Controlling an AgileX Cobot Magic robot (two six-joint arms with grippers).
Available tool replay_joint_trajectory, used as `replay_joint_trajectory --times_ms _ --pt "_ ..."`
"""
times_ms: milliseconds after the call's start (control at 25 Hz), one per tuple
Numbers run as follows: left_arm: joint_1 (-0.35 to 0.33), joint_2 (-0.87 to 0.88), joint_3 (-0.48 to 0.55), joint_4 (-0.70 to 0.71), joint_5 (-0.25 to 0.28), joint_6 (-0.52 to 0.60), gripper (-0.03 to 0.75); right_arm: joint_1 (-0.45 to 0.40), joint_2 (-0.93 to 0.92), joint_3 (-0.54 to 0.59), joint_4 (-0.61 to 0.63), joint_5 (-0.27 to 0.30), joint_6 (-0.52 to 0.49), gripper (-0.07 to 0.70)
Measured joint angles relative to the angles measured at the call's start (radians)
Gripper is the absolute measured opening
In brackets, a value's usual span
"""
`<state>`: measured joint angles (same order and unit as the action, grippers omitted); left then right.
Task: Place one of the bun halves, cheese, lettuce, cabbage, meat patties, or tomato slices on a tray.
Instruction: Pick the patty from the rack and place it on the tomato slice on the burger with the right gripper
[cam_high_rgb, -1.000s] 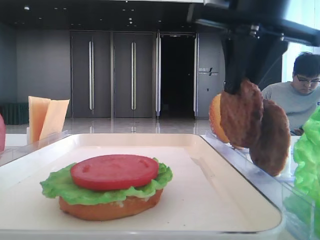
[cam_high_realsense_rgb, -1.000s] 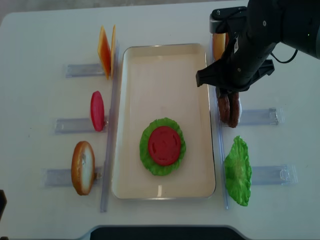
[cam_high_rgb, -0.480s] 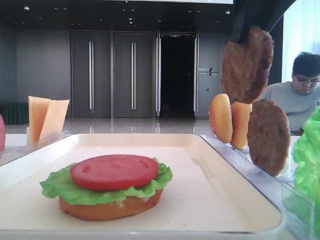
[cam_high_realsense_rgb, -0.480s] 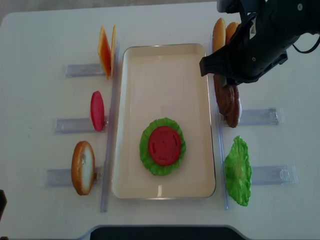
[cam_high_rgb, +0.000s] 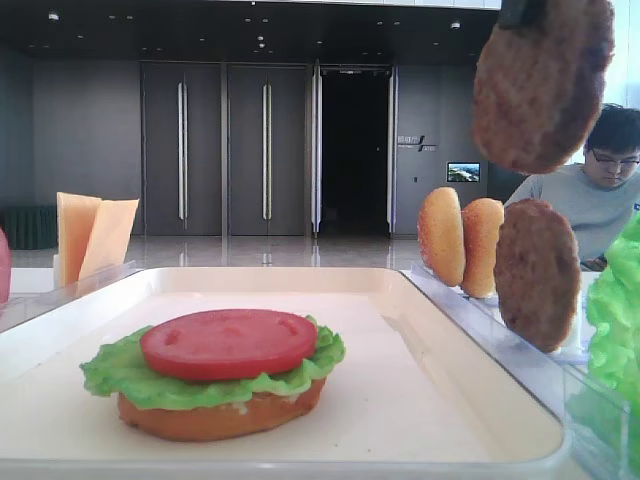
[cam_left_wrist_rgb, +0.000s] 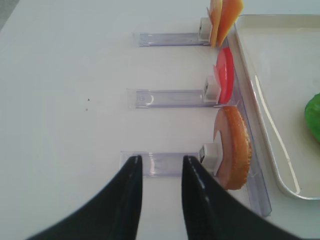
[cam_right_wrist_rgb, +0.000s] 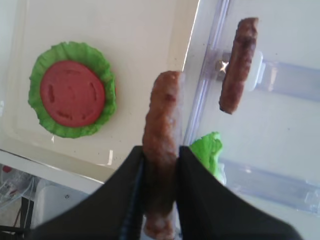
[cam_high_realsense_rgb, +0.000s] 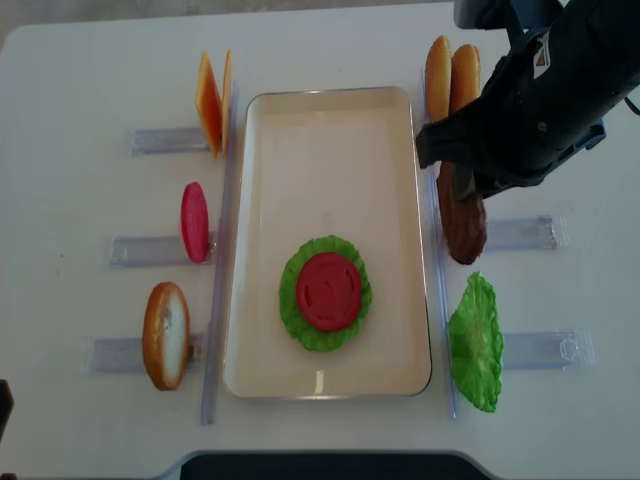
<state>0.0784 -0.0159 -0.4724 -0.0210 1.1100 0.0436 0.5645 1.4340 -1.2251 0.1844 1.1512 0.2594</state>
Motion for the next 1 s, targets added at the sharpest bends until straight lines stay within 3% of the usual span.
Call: replay_joint_trajectory --times_ms 160,480,760,1000 --pt "0.0 0.0 0.0 0.0 0.0 0.0 0.211 0.05 -0.017 0.0 -0.006 0.048 0.017 0.157" --pt "0.0 0.0 0.0 0.0 0.0 0.0 0.211 0.27 -0.051 0.002 -0.03 0.07 0.124 0.156" --pt "0.0 0.0 0.0 0.0 0.0 0.0 0.211 0.476 -0.098 0.127 -0.036 -0.024 0.233 0.156" --pt "0.0 0.0 0.0 0.0 0.0 0.0 0.211 0.506 -0.1 0.183 -0.036 -0.118 0.249 0.156"
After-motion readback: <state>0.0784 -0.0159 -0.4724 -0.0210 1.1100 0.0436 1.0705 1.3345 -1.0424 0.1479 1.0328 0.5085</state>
